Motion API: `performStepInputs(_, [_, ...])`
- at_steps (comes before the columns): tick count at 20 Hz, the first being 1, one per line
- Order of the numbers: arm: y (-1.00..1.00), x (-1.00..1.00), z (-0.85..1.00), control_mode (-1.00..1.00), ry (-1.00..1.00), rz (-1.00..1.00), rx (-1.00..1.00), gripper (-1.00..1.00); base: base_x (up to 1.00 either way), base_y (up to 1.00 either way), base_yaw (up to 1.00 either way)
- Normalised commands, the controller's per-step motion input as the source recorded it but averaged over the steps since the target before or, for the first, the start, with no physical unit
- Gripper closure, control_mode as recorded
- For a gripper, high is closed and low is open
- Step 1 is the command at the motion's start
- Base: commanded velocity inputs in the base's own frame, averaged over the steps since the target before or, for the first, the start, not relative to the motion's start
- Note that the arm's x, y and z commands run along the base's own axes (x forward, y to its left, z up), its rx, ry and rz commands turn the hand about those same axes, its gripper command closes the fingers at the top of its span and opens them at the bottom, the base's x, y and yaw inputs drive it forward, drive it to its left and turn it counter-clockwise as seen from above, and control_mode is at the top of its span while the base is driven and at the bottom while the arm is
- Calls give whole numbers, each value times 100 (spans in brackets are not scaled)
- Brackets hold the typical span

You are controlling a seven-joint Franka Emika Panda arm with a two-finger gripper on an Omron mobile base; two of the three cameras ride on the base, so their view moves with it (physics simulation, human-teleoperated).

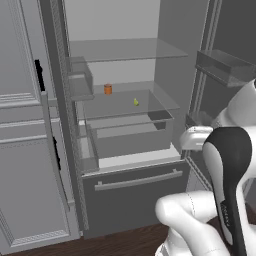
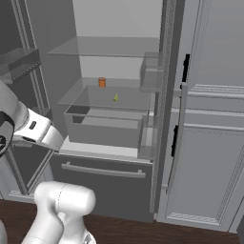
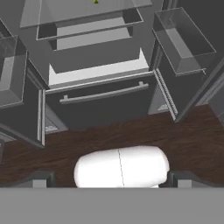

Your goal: Grab a lemon wedge from the fridge and one ice cube from the ice bowl, and put them in the glass of lemonade.

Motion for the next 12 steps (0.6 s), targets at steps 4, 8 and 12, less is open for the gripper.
performStepInputs(4, [0, 0, -8, 100, -3, 3, -1, -100, 3, 0, 1])
performStepInputs(8, [0, 0, 0, 100, 0, 0, 0, -100, 66, 0, 5])
performStepInputs(12, [0, 0, 0, 100, 0, 0, 0, -100, 91, 0, 5])
